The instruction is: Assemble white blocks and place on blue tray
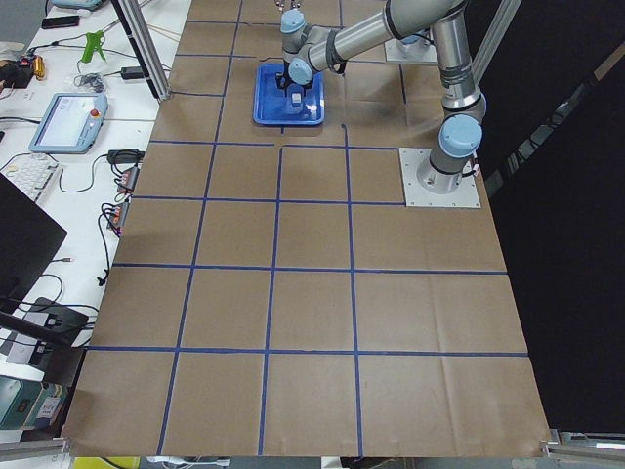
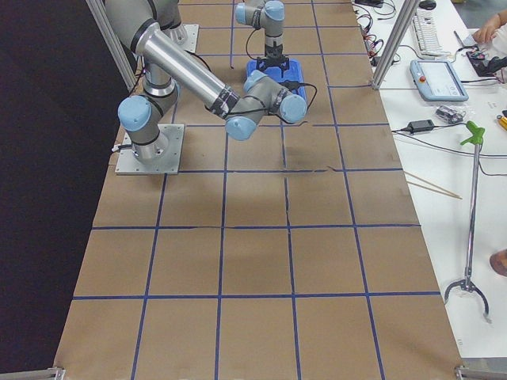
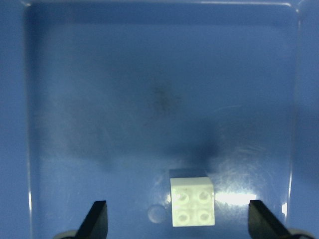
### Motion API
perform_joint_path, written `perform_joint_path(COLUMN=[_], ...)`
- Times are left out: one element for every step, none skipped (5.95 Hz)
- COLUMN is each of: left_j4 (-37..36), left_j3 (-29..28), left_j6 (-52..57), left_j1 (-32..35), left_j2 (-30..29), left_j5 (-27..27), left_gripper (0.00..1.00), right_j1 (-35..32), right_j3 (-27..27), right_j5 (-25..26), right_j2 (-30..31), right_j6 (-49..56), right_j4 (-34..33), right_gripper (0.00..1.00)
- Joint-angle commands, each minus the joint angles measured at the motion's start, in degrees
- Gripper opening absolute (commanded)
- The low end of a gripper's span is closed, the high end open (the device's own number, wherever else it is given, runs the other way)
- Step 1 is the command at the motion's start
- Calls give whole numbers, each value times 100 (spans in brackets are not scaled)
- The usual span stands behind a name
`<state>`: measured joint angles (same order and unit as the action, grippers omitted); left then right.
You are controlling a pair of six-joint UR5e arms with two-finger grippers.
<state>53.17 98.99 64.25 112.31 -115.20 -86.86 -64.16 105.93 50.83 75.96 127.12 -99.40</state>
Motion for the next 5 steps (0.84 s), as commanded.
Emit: perform_joint_path(left_j4=[1068,1360,1397,2155,2449], left_j3=[-352,-363,-250,-318,-397], left_j6=[-87,-183,-367,-665,-1329], left_j1=[-199,-323,-368,-699,-1033], left_j2=[557,873,1277,1463,1657], left_j5=[-6,11,-15,-6,20], left_gripper=[99,99,99,99,99], right_j1=[-9,-148,-515,-901,-1201], right_j3=[103,104,121,234,514], right_j5=[-308,-319,-319,-310,-319], right_j2=[60,68,60,25,25], right_j6=[-205,-240,-589,-1158,-1685], right_j4=[-18,-27,-428,-1006,-1690], right_gripper=[25,26,26,26,26])
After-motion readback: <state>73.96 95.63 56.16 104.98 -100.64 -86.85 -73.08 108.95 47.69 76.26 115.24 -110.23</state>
